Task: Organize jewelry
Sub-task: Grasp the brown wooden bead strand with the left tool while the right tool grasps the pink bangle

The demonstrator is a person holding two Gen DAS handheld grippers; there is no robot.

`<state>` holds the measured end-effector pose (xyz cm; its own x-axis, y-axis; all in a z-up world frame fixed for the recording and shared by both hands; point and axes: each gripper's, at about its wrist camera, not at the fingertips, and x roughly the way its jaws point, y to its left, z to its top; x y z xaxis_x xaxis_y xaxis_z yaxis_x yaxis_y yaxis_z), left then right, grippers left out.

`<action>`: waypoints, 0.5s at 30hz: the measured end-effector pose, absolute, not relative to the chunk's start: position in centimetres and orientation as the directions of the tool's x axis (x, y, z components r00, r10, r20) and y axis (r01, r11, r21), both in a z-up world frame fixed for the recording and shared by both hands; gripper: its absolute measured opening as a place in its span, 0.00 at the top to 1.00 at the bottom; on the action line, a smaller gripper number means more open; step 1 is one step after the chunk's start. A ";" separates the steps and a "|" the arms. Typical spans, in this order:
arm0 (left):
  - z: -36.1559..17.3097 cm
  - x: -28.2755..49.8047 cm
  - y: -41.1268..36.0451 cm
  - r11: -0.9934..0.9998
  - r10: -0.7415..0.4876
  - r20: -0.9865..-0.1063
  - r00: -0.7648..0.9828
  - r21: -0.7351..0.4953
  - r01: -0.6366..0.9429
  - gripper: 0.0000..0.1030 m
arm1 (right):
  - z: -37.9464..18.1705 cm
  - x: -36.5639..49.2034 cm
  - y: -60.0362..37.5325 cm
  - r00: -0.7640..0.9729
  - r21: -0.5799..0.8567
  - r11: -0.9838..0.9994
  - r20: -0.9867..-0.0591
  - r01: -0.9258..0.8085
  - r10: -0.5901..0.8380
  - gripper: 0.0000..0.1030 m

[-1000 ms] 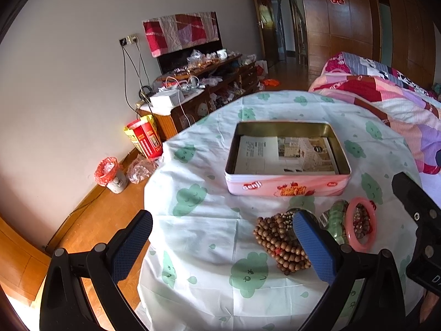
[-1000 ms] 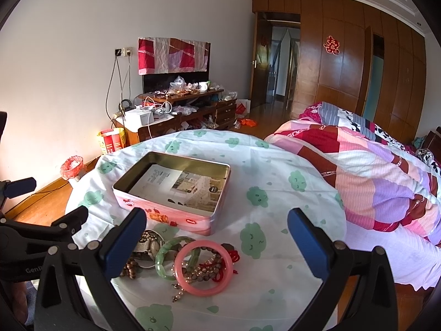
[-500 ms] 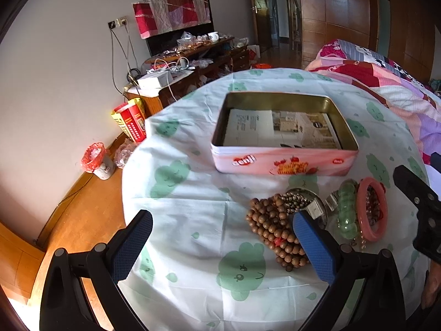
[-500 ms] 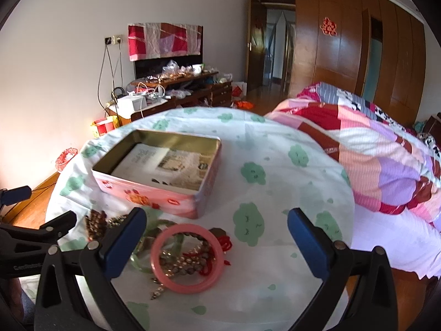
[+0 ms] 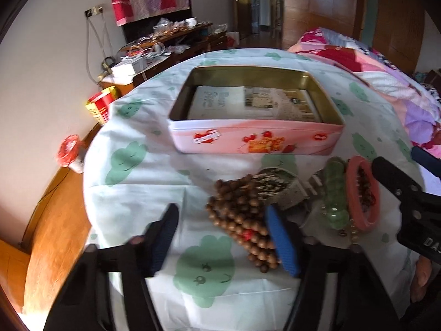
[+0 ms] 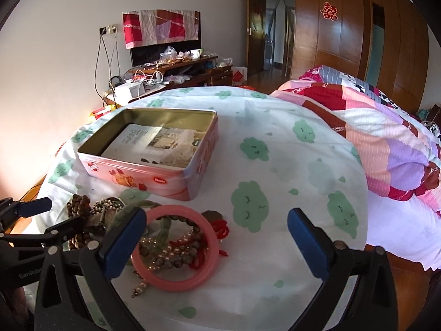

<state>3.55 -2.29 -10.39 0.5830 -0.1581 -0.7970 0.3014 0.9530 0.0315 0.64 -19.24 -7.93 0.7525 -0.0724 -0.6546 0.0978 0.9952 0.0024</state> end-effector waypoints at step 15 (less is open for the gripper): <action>-8.3 4.2 -0.6 0.945 -0.233 -0.734 0.638 -0.015 0.328 1.00 | -8.5 1.1 -19.3 0.740 0.007 0.996 -0.670 0.087 -0.060 0.04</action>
<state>4.22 -0.63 -8.34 0.6377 -0.2325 -0.7344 0.3276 0.9447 -0.0147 1.12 -19.33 -8.50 0.7400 -0.0604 -0.6699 0.0874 0.9962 0.0068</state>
